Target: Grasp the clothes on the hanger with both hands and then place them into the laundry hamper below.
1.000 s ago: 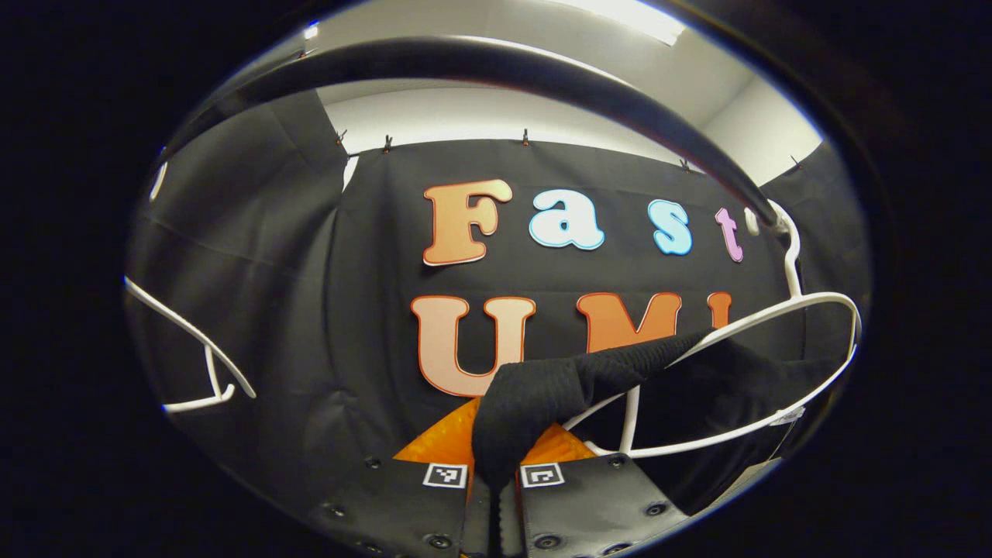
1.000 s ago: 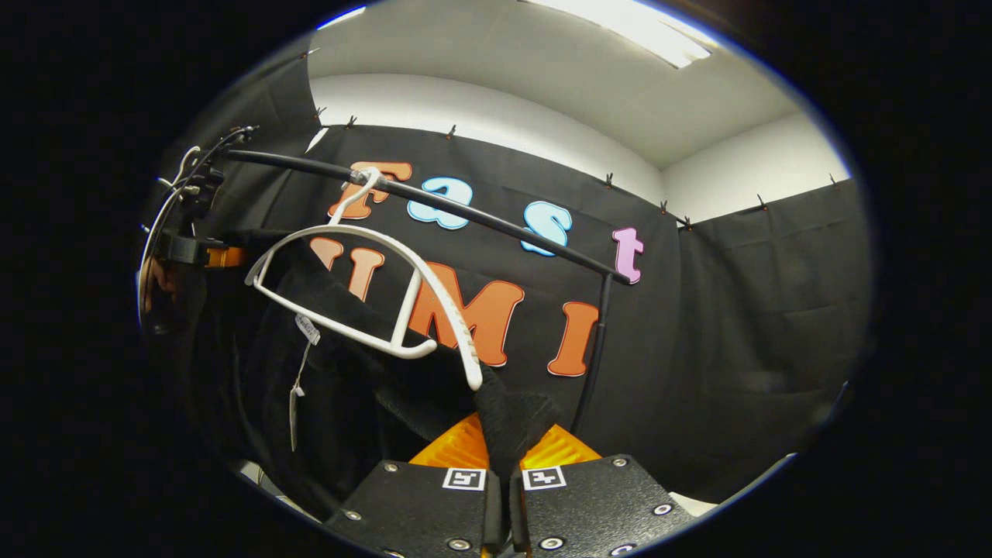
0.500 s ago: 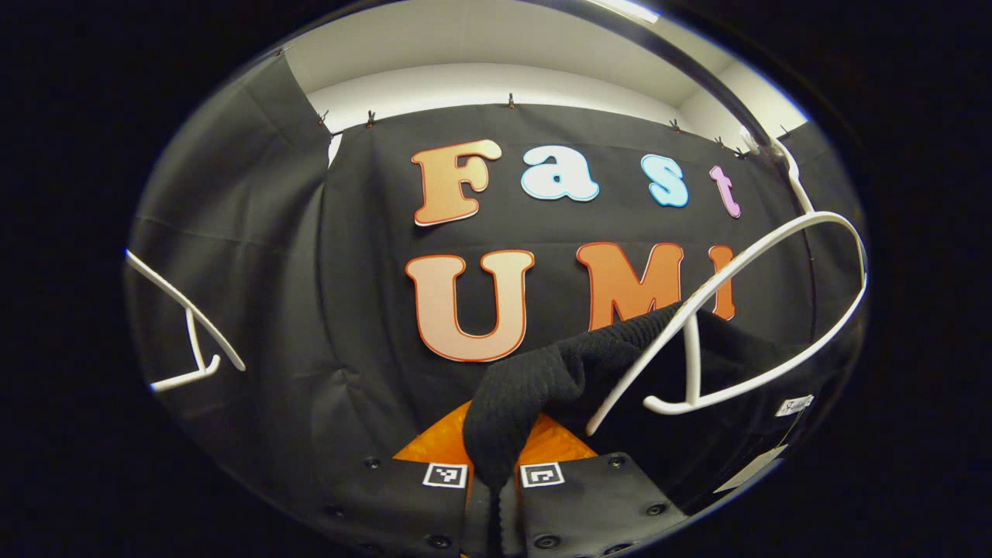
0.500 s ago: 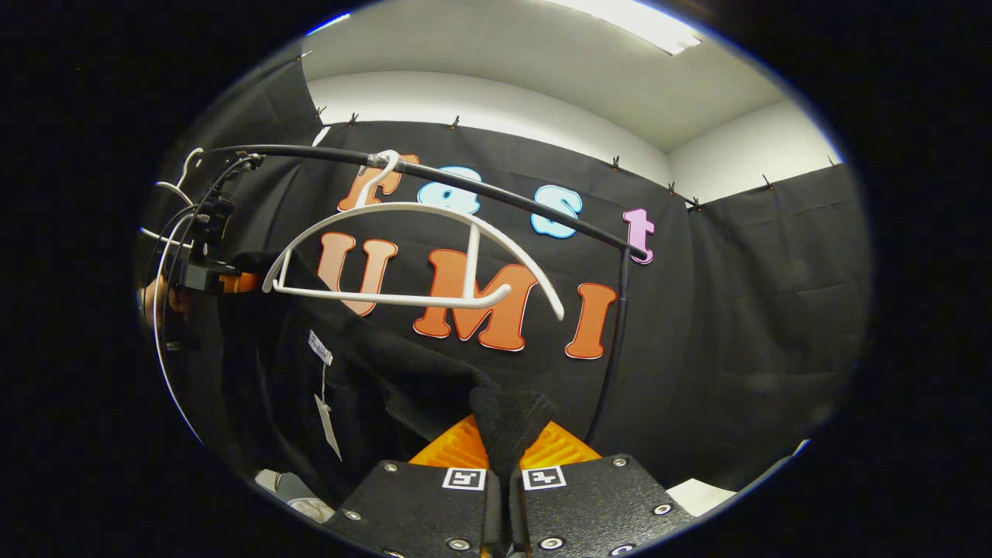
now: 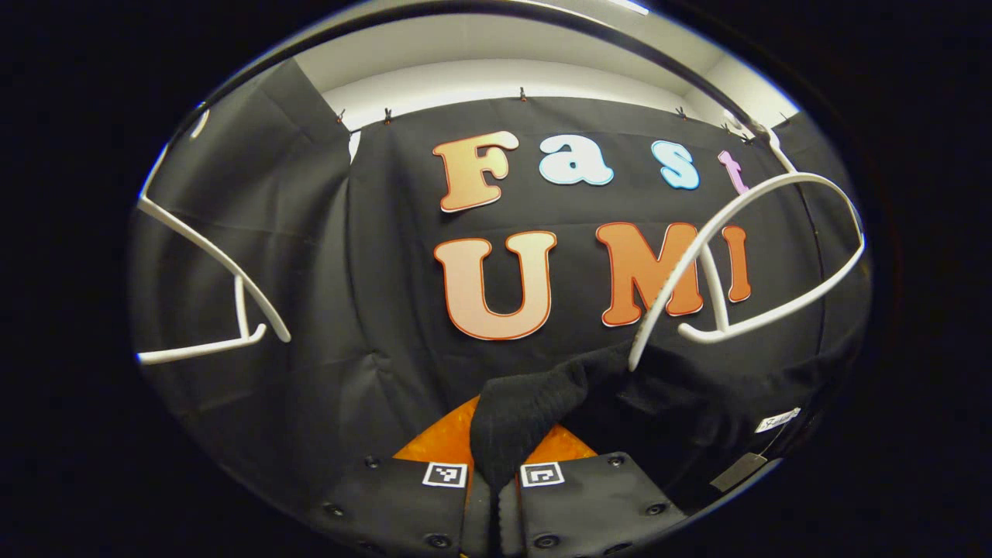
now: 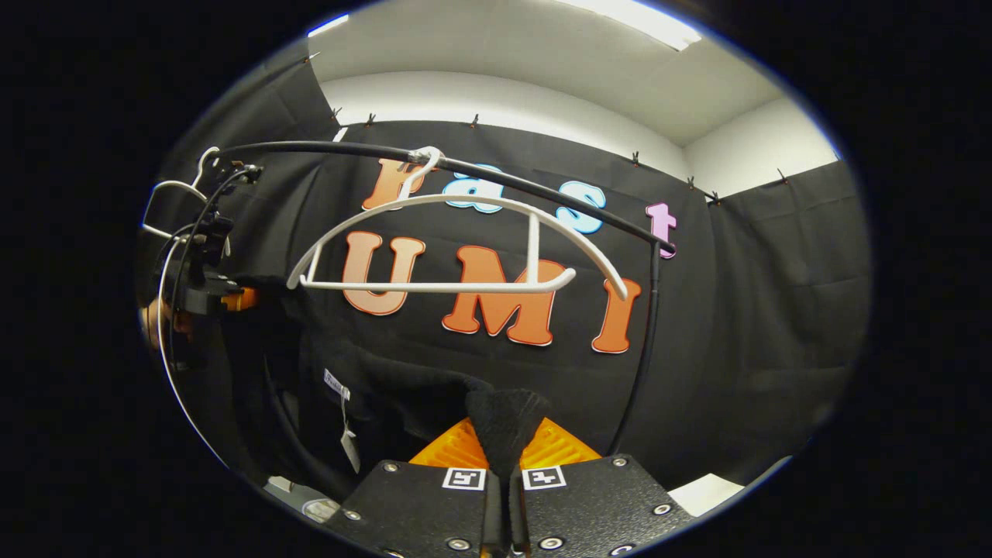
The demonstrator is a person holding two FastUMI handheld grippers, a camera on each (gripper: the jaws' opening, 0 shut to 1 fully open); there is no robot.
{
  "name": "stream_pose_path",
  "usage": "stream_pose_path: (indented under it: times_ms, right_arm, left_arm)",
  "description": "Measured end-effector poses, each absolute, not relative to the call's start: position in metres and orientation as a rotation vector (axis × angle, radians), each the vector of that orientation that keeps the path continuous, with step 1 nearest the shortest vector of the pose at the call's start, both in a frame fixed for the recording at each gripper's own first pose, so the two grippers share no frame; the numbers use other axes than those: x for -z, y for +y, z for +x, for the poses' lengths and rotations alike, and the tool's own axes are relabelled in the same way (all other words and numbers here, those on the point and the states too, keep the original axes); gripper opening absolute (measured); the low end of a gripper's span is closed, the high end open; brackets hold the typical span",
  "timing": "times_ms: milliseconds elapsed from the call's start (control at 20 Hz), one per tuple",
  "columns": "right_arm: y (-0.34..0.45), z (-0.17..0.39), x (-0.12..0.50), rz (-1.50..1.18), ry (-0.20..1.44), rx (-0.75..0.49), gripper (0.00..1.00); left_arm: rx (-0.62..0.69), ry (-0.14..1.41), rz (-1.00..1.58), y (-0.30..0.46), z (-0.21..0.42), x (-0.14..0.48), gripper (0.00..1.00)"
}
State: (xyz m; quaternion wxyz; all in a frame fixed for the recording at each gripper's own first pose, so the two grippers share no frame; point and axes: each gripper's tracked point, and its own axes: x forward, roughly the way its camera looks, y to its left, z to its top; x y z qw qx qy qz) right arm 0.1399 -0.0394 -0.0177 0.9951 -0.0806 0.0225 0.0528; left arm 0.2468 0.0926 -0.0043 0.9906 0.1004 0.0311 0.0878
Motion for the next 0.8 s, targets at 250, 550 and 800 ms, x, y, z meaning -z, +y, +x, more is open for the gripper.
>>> stream_pose_path:
  times_ms: [250,550,800]
  right_arm:
    - [-0.008,0.129,0.027,-0.135,0.068,-0.168,0.03]
    - [0.037,0.115,0.055,-0.108,0.119,-0.252,0.03]
    - [0.067,0.109,0.110,-0.102,0.212,-0.286,0.04]
  left_arm:
    - [-0.134,0.120,0.150,0.079,0.220,0.039,0.11]
    - [-0.088,0.172,0.145,0.060,0.186,0.078,0.11]
    - [-0.005,0.277,0.099,0.019,0.163,0.141,0.11]
